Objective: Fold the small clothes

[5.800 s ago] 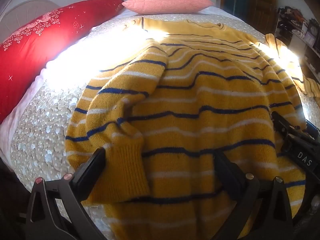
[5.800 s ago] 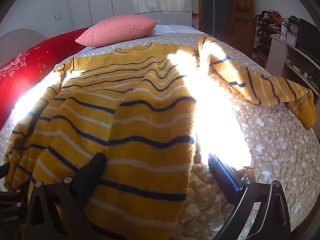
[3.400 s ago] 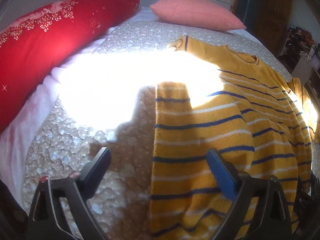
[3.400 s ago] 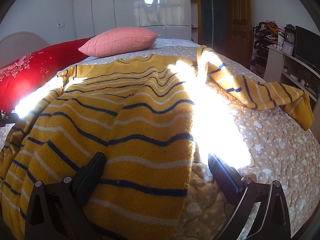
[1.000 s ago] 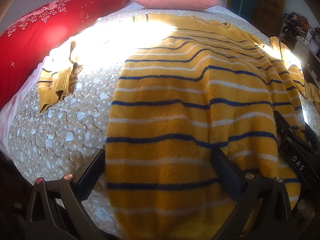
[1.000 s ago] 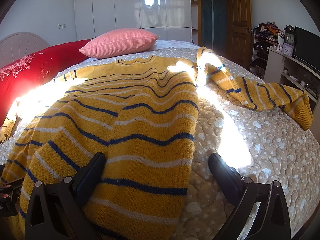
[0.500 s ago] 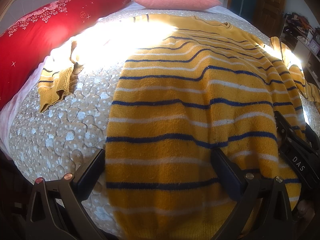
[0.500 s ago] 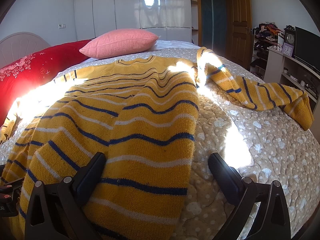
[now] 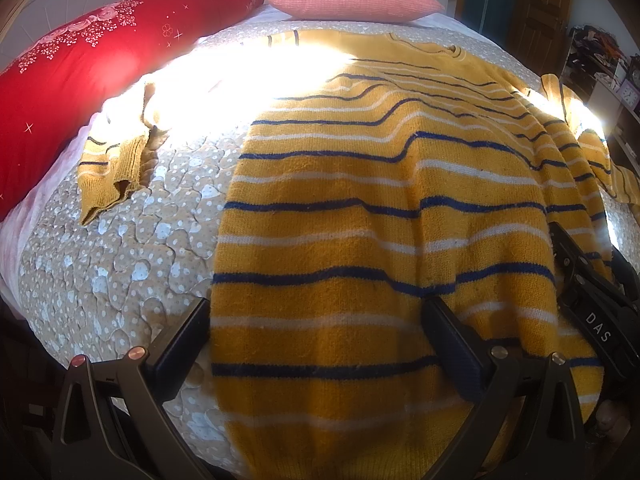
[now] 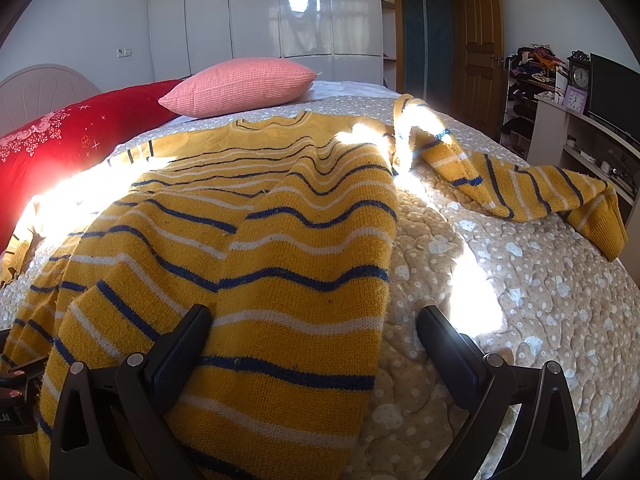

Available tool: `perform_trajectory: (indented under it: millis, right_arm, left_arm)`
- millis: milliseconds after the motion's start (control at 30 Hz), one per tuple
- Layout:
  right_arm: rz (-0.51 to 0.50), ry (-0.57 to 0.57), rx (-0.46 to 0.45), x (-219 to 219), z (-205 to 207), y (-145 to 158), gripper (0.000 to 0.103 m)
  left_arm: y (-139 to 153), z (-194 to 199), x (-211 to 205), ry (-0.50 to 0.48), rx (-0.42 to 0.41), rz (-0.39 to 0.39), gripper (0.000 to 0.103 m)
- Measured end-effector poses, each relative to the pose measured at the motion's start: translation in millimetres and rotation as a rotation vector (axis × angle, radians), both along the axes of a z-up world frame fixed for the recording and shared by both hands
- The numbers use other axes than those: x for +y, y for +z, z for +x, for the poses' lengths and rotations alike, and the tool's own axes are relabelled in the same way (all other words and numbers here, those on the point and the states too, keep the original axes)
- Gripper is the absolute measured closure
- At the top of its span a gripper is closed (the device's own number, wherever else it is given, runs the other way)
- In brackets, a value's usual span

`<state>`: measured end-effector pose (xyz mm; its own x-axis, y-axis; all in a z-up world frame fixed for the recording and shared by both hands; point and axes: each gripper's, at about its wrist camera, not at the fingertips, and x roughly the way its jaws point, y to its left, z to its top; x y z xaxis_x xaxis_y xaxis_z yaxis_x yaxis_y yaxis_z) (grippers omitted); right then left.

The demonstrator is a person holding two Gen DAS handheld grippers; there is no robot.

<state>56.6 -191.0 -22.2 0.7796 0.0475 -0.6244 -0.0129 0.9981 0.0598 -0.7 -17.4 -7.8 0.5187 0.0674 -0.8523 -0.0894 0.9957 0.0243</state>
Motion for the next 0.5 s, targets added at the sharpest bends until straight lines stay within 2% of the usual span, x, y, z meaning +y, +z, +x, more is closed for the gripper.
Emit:
perform_trajectory:
  millis: [233,300,400,500]
  right_arm:
    - [0.032,0.022,0.057,-4,2,2,0.000]
    - [0.074,0.033,0.066,-10,1,4,0.000]
    - [0.208,0.031,0.030,-26,-8,3,0.000]
    - [0.191,0.092,0.074,-26,-13,7,0.000]
  left_arm:
    - [-1,0,1,0.000,0.002,-0.009,0.000]
    - [-1,0,2,-0.001,0.001,-0.013,0.000]
    - [-1,-1,4,-0.005,-0.004,-0.020,0.000]
    - [-1,-2,6,-0.010,-0.008,-0.031,0.000]
